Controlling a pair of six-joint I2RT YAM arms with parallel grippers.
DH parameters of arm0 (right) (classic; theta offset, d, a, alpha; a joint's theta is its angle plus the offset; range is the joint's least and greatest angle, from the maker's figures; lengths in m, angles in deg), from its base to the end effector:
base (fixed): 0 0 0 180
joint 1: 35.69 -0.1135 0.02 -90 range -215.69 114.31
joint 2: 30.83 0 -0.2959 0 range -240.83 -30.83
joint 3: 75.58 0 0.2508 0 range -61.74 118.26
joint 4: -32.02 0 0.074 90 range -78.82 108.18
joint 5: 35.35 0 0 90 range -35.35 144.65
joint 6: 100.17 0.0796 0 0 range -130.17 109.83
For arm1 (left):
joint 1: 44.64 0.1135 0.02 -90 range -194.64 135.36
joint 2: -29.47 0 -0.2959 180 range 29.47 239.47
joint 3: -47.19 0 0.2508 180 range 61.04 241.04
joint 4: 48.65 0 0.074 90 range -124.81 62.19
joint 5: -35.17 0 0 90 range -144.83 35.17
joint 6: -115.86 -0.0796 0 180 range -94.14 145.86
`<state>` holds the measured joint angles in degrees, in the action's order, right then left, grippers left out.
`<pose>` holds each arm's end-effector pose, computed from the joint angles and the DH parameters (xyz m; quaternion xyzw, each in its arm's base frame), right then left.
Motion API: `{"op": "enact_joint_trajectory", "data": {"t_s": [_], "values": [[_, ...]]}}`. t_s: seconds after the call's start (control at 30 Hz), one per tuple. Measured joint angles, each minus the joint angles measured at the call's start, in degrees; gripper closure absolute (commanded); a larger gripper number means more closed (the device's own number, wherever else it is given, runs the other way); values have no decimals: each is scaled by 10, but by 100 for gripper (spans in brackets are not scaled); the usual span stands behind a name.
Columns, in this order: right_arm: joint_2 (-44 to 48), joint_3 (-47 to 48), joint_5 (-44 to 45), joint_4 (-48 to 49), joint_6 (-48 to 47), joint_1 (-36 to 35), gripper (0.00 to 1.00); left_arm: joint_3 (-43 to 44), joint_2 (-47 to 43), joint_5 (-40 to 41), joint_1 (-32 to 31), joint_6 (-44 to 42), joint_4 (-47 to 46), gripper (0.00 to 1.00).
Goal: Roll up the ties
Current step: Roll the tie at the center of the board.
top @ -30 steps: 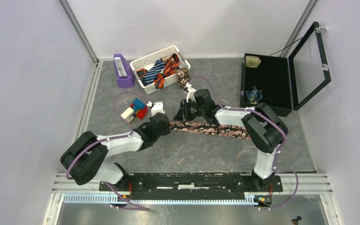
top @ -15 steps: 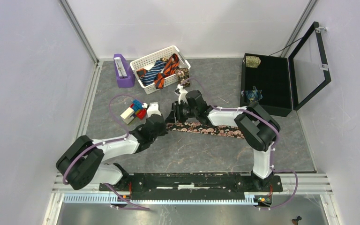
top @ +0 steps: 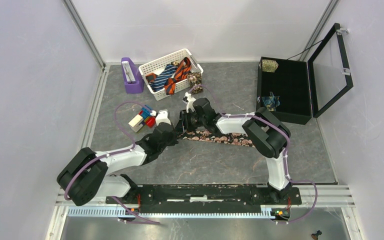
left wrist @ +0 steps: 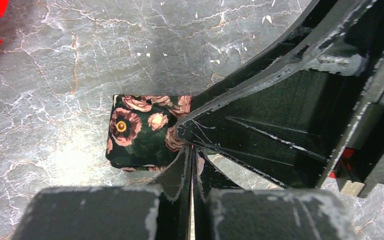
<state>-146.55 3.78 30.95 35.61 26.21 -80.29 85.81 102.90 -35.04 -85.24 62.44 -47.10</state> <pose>0.3150 0.3555 0.1519 -0.1597 0.8499 0.4414 0.2394 0.2160 -0.1497 0.1657 -0.0467 0.8813 -0.1574 0.4431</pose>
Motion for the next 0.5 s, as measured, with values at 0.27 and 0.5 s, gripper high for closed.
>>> {"op": "enact_joint_trajectory", "data": {"t_s": [0.27, 0.5], "values": [[-13, 1, 7, 0, 0, -3, 61, -7, -12, -12, 0, -1, 1, 77], [-13, 2, 9, 1, 1, -3, 62, -3, -53, -21, 0, -2, 38, 56]]}}
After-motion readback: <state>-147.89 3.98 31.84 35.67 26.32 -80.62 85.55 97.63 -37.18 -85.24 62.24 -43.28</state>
